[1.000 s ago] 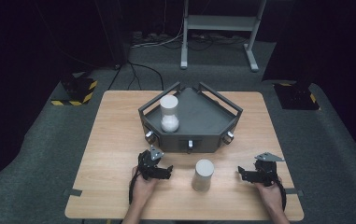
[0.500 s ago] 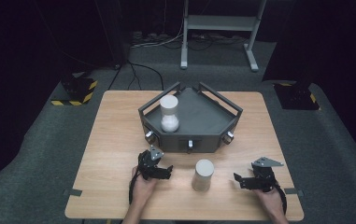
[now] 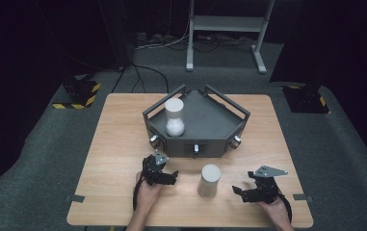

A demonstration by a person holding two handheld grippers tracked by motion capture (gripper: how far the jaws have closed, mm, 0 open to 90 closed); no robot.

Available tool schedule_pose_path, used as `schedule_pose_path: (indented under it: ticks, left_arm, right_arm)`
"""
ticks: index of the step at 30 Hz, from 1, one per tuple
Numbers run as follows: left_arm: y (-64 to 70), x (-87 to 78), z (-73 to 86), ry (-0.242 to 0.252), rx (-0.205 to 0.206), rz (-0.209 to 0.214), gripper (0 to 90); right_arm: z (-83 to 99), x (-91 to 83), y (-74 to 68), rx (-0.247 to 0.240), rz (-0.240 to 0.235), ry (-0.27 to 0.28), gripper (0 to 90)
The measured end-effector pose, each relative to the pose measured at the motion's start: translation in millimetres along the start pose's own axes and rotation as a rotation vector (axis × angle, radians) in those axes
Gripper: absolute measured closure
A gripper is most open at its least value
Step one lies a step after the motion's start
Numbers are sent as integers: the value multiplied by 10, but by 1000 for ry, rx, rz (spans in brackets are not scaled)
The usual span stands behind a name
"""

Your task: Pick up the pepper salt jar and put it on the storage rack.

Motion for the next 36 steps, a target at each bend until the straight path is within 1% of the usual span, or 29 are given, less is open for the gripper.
schedule_pose_path:
  ticks: [2,3,4,9,14,20,22,25,26,27,28,29,30,33,36]
  left_arm:
    - [0,0,0,0,1,-1,68]
    - [0,0,0,0,1,-1,68]
    - [0,0,0,0,0,0,68]
    - [0,0,0,0,1,-1,68]
    - [0,0,0,0,0,0,68]
    - [0,0,0,0,0,0,68]
    - [0,0,0,0,-1,0,70]
    - [-1,-1,1,0,-1,-1,70]
    - [0,-1,1,0,-1,-1,70]
    - [-1,-1,1,0,-1,-1,70]
    - [-1,-1,1,0,-1,-1,70]
    - [-1,-1,1,0,-1,-1,70]
    - [-1,-1,1,0,-1,-1,70]
    - [-1,-1,0,0,-1,-1,70]
    - [-1,-1,0,0,-1,-1,70]
  right_arm:
    - [-19,9,-25,-8,-18,-3,61]
    - [-19,9,-25,-8,-18,-3,61]
    - [-35,23,-50,-19,-30,-8,64]
    - [-47,43,-92,-33,-49,-12,67]
    - [-87,73,-171,-51,-93,-3,71]
    - [-179,141,-271,-86,-147,3,73]
    - [-207,166,-300,-88,-167,6,74]
    - [-249,199,-357,-103,-188,15,77]
    - [-249,199,-357,-103,-188,15,77]
    - [-280,228,-390,-110,-201,17,77]
    - [-280,228,-390,-110,-201,17,77]
    - [-314,257,-423,-125,-208,15,77]
    - [-314,257,-423,-125,-208,15,77]
    - [-361,296,-465,-150,-220,26,82]
    - [-399,336,-491,-160,-223,34,86]
Point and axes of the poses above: each handheld gripper's, and its own axes: x roughly forward along the jaws, z roughly out of its underside, y roughly to its right, the point moved 7 cm from there along x, roughly forward along the jaws, and after that the axes turned 4 degrees about y, right-handed, at the moved point
